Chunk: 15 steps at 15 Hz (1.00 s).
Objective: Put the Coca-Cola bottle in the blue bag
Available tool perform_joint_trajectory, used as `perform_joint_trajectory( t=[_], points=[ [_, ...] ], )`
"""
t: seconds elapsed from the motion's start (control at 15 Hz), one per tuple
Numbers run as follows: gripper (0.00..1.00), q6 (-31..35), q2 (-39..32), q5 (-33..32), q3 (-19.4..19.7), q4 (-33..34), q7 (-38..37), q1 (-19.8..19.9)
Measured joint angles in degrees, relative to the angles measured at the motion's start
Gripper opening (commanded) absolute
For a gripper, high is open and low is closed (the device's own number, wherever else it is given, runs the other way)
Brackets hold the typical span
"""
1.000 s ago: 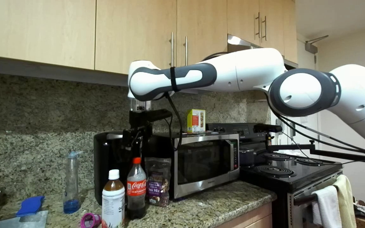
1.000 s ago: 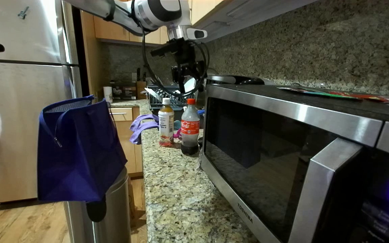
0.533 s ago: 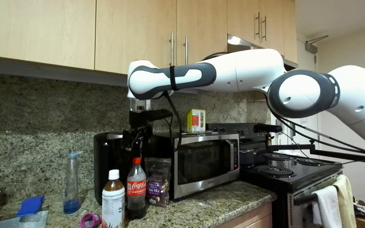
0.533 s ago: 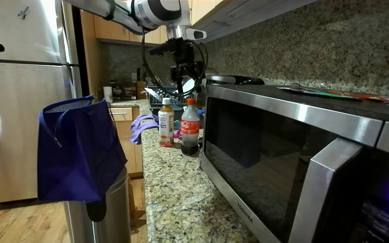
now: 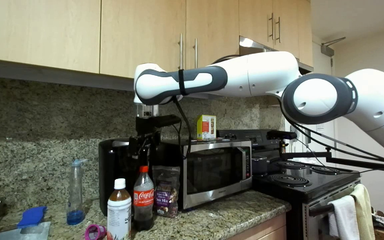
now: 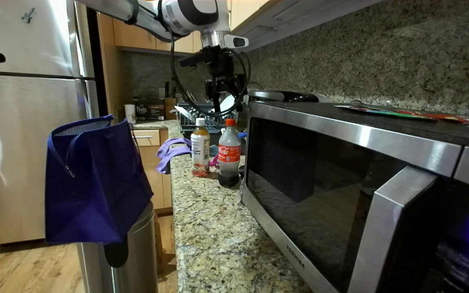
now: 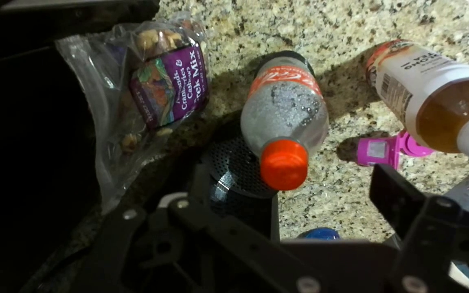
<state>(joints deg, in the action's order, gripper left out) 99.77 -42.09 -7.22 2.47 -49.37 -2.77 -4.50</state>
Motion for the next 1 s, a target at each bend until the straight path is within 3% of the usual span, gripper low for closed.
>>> perform_joint_trajectory(
  t=[0.33,1.0],
  points=[
    [1.00,-3.0,-1.0,0.0,0.1,0.0,1.3,0.6],
    [1.00,-2.8,-3.2,0.5,-1.1,0.0,8.5,2.2]
  ],
)
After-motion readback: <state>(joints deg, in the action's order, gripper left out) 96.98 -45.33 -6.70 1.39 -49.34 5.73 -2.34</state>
